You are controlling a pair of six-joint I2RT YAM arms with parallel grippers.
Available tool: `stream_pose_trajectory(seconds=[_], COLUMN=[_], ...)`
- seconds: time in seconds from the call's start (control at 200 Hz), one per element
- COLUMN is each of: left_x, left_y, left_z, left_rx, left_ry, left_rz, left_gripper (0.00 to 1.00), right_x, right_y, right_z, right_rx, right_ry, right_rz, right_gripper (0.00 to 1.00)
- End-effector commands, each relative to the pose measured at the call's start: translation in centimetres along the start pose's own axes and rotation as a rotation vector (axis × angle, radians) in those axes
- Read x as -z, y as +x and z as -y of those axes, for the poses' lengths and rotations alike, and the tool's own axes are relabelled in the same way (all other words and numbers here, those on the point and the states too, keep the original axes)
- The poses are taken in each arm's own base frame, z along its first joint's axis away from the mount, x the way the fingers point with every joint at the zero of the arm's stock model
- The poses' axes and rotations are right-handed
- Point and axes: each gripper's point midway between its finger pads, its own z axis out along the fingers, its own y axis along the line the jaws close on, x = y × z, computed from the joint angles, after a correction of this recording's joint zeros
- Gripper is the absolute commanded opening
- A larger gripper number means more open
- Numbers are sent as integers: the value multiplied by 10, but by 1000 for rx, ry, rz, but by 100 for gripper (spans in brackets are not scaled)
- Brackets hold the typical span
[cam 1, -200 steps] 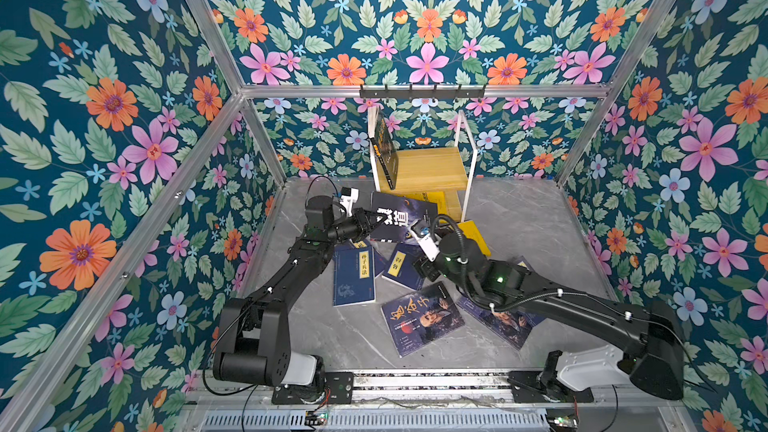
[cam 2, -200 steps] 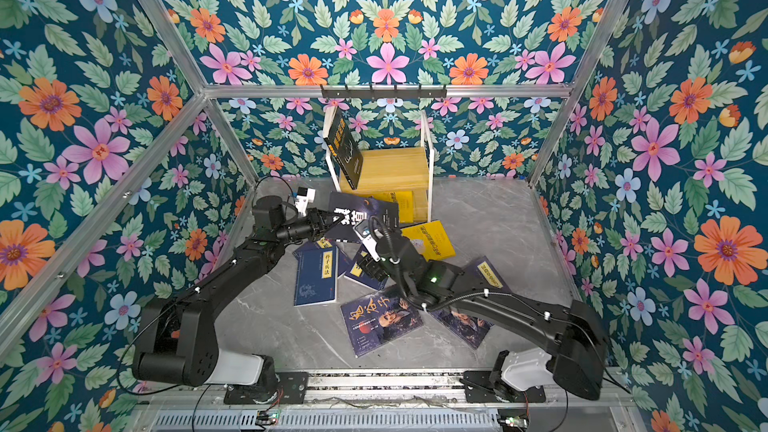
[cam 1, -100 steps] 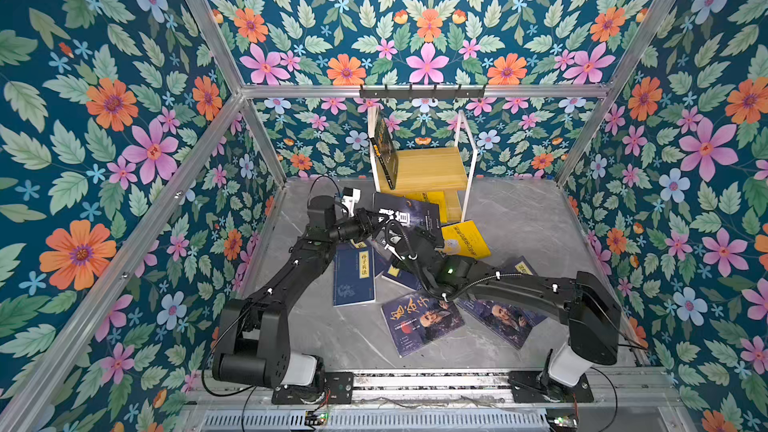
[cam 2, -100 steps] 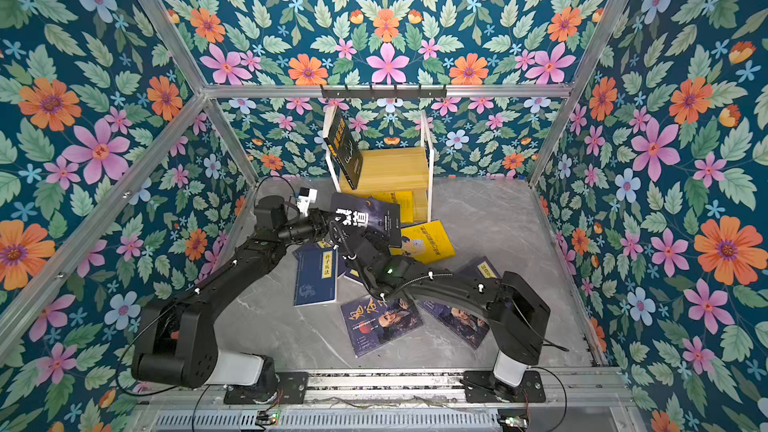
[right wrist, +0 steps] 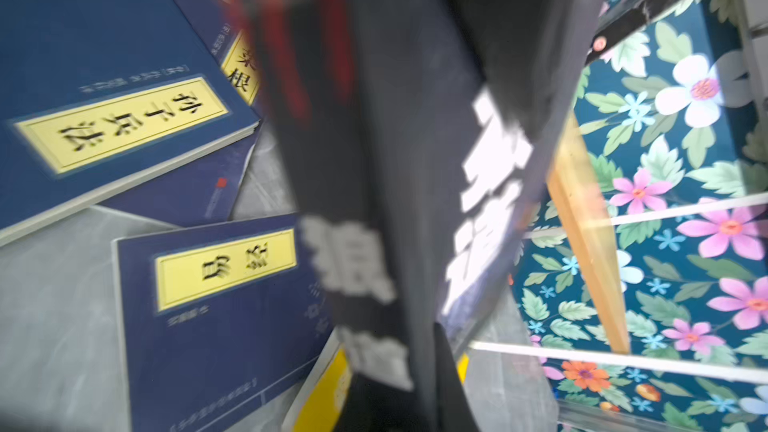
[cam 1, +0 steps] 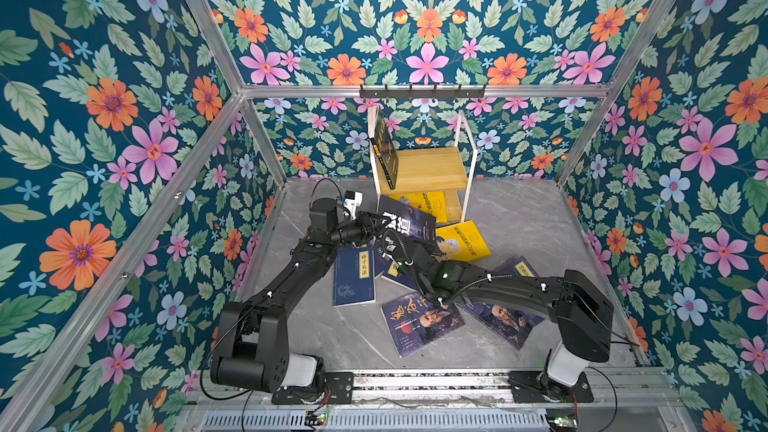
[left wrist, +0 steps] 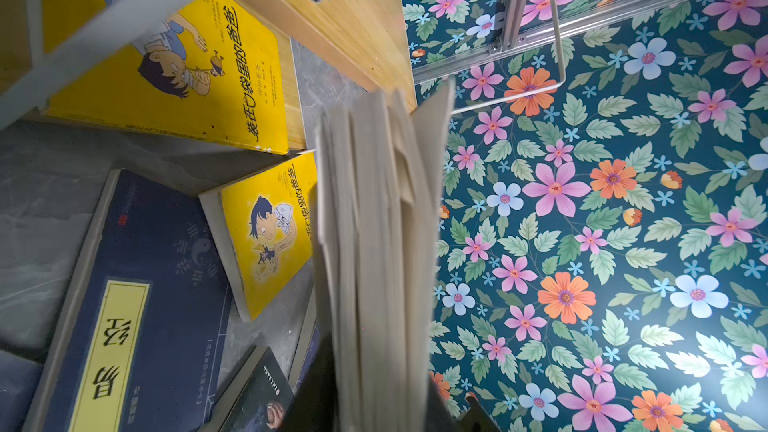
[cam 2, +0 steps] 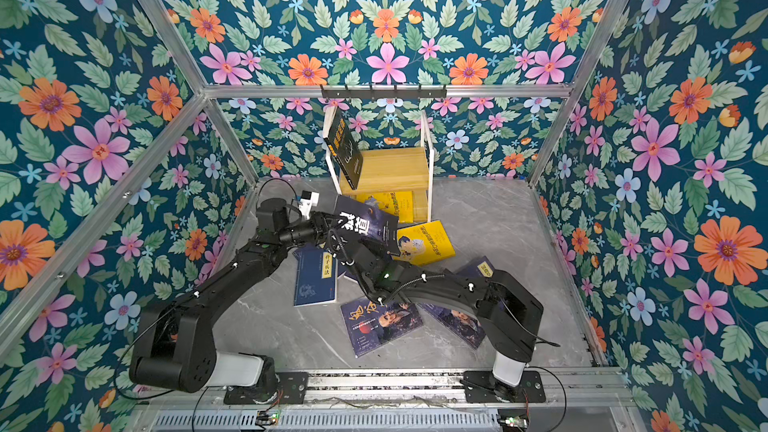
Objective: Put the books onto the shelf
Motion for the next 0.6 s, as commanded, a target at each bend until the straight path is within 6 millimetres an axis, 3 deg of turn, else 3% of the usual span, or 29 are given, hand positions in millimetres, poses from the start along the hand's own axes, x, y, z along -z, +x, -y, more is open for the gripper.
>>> stream_pose_trajectory(seconds=[0.0,0.04,0.06,0.125,0.22,0.375,0.595], left_x=[6,10,12,18,31,58,94], left_y=[-7,-10,-10,-13,-26,-51,-73], left_z=[12,10,10,7,0,-16,-52], left_rx=[-80,-84,-87,-113,-136,-181,-245], left_ry=[33,24,21,9,-26,-124,-328], left_rz=[21,30,32,48,93,181,290], left_gripper=[59,67,72,84,93,98,100], right_x=[7,8,18,29,41,63,88], right_y=[-2,4,1,6,13,13,7], right_z=[12,9,19,21,31,52,110], right_rx=[-103,-113,-147,-215,-306,-448,-746], right_ry=[18,-1,3,-15,-33,-61,-35], right_rz=[16,2,23,58,95,180,331], right_gripper=[0,0,0,0,0,0,0])
